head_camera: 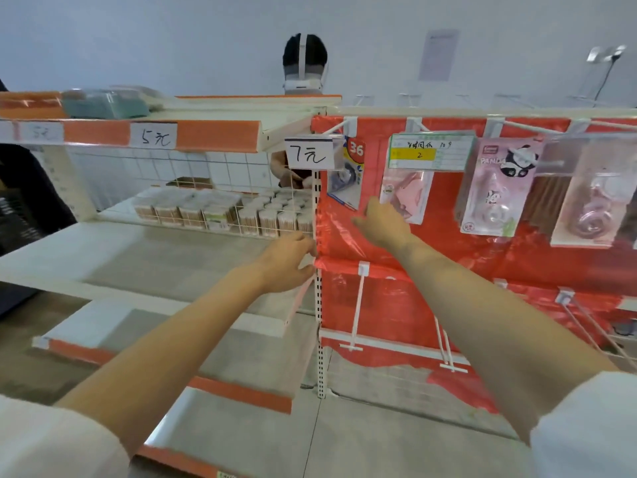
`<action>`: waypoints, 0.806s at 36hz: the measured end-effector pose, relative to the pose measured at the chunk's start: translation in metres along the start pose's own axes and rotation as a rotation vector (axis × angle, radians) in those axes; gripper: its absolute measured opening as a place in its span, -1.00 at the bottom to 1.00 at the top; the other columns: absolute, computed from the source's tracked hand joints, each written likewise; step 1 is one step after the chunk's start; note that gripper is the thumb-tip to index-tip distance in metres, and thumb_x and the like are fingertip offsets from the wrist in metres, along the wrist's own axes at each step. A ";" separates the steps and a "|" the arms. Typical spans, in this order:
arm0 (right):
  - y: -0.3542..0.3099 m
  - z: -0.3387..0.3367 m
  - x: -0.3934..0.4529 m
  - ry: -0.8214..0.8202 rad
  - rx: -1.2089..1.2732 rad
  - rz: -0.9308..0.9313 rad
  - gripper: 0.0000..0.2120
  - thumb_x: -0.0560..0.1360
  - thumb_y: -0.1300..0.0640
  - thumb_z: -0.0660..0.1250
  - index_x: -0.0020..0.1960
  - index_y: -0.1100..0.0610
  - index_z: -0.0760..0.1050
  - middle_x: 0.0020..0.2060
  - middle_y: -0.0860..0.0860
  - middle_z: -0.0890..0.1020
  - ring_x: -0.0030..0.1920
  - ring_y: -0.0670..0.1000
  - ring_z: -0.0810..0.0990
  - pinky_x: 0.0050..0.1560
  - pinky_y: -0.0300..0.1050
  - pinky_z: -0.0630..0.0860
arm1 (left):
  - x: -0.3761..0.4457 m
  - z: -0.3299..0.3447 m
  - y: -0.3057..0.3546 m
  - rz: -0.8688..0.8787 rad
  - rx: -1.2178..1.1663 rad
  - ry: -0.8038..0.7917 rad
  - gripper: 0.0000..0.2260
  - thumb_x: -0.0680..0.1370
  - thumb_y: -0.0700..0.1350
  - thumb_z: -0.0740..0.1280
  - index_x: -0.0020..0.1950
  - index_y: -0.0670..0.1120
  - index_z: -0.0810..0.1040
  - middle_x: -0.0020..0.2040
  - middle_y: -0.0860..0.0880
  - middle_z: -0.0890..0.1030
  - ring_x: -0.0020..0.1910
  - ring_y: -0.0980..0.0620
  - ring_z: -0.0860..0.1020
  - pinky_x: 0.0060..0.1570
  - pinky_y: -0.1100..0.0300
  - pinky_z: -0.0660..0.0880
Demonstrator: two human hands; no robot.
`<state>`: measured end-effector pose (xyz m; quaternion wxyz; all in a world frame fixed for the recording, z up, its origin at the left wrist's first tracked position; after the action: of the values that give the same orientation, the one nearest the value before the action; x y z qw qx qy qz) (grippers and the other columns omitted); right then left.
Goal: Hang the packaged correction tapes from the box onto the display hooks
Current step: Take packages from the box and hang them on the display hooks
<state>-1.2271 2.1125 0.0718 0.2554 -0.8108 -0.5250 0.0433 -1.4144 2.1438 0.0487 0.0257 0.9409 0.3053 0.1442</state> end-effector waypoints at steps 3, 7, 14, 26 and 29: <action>0.013 -0.004 -0.023 0.016 -0.118 -0.035 -0.64 0.59 0.02 0.23 0.26 0.24 0.34 0.17 0.23 0.54 0.17 0.23 0.51 0.03 0.02 0.42 | 0.001 0.011 0.019 0.076 -0.012 -0.042 -0.76 0.55 -0.08 0.29 0.19 -0.12 0.49 0.14 -0.10 0.48 0.12 -0.07 0.47 0.12 0.09 0.40; 0.040 -0.015 -0.058 -0.039 -0.179 -0.020 -0.64 0.58 0.03 0.23 0.27 0.23 0.36 0.20 0.22 0.52 0.19 0.22 0.49 0.05 0.00 0.40 | 0.007 0.030 0.056 0.205 -0.029 -0.069 -0.77 0.55 -0.07 0.29 0.16 -0.13 0.50 0.09 -0.09 0.50 0.07 -0.08 0.50 0.06 0.10 0.42; 0.111 -0.049 -0.122 -0.132 -0.231 0.082 -0.66 0.56 0.07 0.28 0.26 0.23 0.40 0.17 0.19 0.56 0.19 0.20 0.51 0.13 0.01 0.44 | 0.017 0.064 0.137 0.491 -0.076 -0.179 -0.75 0.55 -0.07 0.28 0.19 -0.13 0.50 0.10 -0.11 0.52 0.08 -0.10 0.51 0.11 0.03 0.44; 0.236 -0.099 -0.236 -0.105 -0.187 0.449 -0.63 0.57 0.12 0.28 0.33 0.21 0.36 0.13 0.13 0.53 0.13 0.15 0.53 0.07 -0.07 0.43 | 0.026 0.110 0.270 0.815 -0.187 -0.291 -0.75 0.54 -0.09 0.30 0.19 -0.15 0.51 0.12 -0.10 0.55 0.09 -0.09 0.52 0.10 0.02 0.44; 0.272 -0.103 -0.267 -0.092 -0.152 0.530 -0.64 0.56 0.10 0.30 0.30 0.20 0.37 0.15 0.12 0.54 0.12 0.14 0.54 0.08 -0.09 0.43 | 0.024 0.126 0.309 0.875 -0.211 -0.308 -0.78 0.56 -0.10 0.27 0.16 -0.14 0.51 0.09 -0.09 0.53 0.06 -0.07 0.51 0.06 0.05 0.44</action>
<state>-1.0861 1.7551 -0.0171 0.1492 -0.9339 -0.3072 0.1059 -1.1842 1.9118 -0.0233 0.1030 0.9839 -0.1431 0.0307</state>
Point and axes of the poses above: each hand's wrist, its own x-axis towards the middle knuckle, its own z-axis out of the palm, y = z × x, the point moved 2 cm from there along x, towards the middle knuckle
